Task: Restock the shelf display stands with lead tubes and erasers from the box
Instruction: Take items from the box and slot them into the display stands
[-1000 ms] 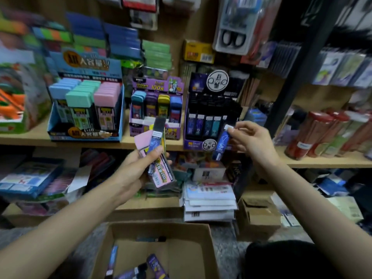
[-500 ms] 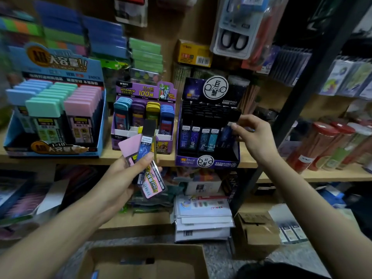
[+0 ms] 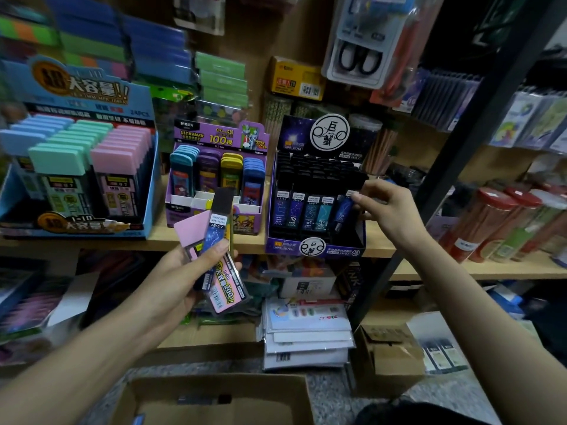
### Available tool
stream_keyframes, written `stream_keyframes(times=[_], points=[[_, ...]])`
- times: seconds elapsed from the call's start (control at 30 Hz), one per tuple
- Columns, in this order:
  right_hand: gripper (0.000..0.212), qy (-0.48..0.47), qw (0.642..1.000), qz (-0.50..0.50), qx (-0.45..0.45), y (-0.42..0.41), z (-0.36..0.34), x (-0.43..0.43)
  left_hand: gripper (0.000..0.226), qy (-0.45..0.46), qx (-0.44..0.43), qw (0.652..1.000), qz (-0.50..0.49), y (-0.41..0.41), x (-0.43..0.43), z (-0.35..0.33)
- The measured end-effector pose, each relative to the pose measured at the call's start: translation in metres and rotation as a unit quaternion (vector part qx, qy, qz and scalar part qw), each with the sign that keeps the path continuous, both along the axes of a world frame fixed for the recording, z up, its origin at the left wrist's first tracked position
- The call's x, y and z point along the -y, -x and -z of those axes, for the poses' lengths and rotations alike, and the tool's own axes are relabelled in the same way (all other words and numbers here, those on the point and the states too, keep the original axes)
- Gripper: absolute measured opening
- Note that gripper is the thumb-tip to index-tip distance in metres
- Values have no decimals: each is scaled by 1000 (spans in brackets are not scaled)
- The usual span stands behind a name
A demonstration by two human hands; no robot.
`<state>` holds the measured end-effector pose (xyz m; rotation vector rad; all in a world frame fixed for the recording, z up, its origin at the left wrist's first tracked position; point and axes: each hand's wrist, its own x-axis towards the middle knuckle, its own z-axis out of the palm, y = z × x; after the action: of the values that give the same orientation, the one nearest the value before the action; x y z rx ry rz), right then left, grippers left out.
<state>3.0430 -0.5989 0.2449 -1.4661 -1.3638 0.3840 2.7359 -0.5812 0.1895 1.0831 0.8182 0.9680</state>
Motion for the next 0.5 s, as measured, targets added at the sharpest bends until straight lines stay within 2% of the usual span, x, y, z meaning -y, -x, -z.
stream_keyframes(times=[0.2,0.3,0.4,0.5], points=[[24,15,999,-2,35,-1,8,-2,30,1,0,1000,-6,2,0,-2],[20,25,999,16,39,3,15,-6,31,0,1,1000,-4,1,0,-3],[6,34,997,58,30,2,21,-8,32,1,4,1000,2,-1,2,-3],[8,48,992,92,67,4,19,-8,33,1,9,1000,10,-2,3,-3]])
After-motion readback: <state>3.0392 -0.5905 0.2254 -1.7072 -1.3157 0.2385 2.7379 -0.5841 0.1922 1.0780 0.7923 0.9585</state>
